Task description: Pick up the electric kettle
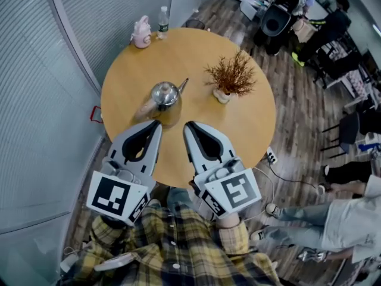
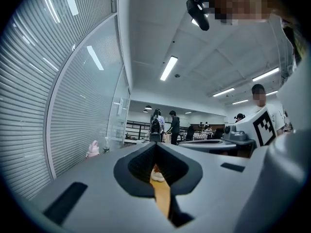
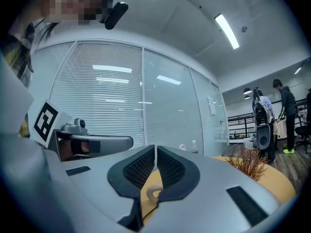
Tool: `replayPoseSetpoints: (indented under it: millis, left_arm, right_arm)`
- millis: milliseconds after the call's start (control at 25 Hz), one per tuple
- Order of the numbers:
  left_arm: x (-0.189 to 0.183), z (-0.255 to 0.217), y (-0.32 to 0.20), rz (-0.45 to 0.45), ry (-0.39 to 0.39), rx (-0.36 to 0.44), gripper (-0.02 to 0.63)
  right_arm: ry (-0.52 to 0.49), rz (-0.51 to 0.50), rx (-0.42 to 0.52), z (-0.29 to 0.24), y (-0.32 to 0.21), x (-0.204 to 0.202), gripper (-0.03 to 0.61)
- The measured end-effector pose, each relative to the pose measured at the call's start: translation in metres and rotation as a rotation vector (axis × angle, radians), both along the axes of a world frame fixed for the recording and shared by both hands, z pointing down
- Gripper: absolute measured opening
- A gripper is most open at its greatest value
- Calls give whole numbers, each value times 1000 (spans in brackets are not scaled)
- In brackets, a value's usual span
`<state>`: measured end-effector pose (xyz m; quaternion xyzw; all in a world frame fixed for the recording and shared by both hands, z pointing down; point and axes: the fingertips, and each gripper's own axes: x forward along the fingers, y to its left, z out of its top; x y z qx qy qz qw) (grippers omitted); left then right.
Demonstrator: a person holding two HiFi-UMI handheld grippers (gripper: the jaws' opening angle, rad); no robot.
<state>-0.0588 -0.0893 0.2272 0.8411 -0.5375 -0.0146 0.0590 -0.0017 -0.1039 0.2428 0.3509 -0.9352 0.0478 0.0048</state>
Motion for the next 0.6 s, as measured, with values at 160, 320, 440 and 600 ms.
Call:
replayPoseSetpoints:
  millis: [160,320,440,600]
  left_arm:
    - [1,2,-29,-61,4,-5,2]
    - [1,5,-52,-119,10,-8,2]
    - [-1,11,-64,-152,14,-17,2]
    - [-6,15,-73,-191,7,-29,2]
  right_arm:
    - [7,-53,-7,2,-34,3,38]
    - [20,-109,-12,6,-60,3,38]
    - [23,-143,-16,10,-75,0,38]
    - [17,-175,-20,11,-84,-4,38]
